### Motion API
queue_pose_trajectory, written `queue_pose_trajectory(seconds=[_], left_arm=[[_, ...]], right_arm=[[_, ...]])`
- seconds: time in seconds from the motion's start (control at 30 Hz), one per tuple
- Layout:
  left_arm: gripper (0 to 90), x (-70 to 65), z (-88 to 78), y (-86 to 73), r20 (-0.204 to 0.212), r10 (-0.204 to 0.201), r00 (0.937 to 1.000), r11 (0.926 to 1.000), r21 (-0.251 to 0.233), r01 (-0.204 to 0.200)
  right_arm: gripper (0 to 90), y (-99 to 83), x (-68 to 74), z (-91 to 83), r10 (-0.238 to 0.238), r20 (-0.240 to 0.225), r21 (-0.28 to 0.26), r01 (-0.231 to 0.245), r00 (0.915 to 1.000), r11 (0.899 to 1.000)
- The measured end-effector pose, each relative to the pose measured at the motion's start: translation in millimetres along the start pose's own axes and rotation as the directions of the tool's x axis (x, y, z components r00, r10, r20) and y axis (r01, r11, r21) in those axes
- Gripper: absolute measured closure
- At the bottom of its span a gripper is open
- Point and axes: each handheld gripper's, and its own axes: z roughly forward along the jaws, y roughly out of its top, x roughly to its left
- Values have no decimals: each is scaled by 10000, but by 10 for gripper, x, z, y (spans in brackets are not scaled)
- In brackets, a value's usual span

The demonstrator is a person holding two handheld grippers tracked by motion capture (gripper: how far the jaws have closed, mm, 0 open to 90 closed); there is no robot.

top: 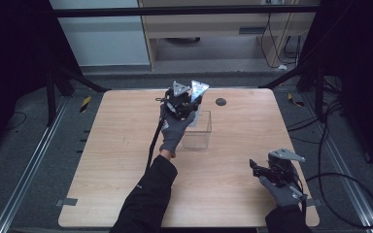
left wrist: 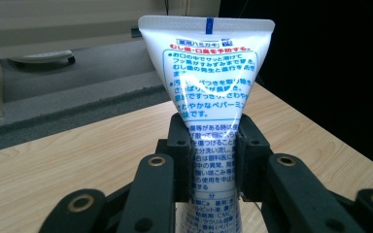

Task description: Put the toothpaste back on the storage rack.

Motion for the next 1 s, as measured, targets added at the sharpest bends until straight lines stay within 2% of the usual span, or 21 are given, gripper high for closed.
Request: queue_pose_trajectory(seconds=[0.2, 0.4, 1.0], left_arm=[[719, -3, 69, -77, 24, 99, 9999, 9998, 142, -99], [719, 12, 137, -169, 0, 21, 10000, 9993, 364, -21], [718, 31, 197, -412, 16, 56, 10000, 9987, 510, -57]], right_arm=[[244, -1, 3, 5, -47, -7, -7, 47, 10000, 10000], [244, -1, 9, 3, 9, -57, 1, -9, 10000, 10000], [243, -1, 16, 9, -53, -57, 0, 53, 10000, 10000]])
